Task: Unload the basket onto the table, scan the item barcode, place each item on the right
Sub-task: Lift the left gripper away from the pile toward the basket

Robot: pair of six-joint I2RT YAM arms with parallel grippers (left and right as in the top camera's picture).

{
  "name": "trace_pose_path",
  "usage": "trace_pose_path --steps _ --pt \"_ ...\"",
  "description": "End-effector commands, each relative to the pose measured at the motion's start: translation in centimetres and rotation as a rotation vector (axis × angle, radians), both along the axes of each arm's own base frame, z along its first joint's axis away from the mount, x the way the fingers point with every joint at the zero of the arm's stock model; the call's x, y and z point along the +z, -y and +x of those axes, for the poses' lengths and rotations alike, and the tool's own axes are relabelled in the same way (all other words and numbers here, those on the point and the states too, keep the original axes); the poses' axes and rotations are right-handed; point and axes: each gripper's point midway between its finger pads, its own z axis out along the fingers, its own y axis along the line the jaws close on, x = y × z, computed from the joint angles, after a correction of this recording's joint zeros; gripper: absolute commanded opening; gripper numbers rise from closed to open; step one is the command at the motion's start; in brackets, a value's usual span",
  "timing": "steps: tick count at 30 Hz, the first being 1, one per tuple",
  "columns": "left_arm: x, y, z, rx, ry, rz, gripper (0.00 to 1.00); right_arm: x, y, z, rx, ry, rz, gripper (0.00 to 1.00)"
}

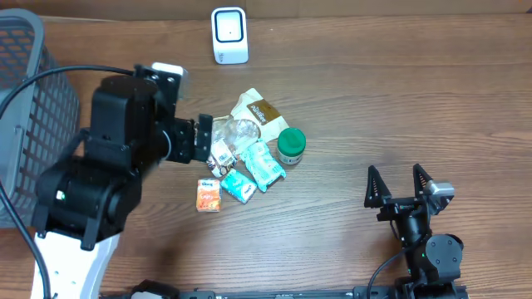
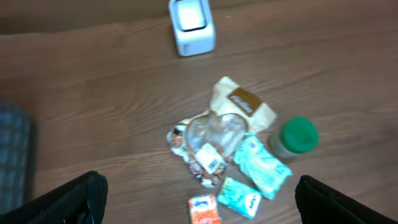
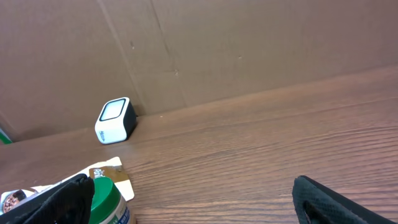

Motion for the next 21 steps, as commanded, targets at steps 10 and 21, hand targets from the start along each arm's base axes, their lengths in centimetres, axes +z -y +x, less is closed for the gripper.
trace_pose_path --steps 10,21 --pt "1.2 -7.3 0.8 0.199 0.013 -0.083 1.0 -0.2 -0.2 0.0 0.01 0.002 0.006 1.0" --pt "0.5 -7.5 -0.2 0.113 -0.031 -0.127 1.0 -0.1 -1.1 -0.2 0.065 0.006 0.009 1.0"
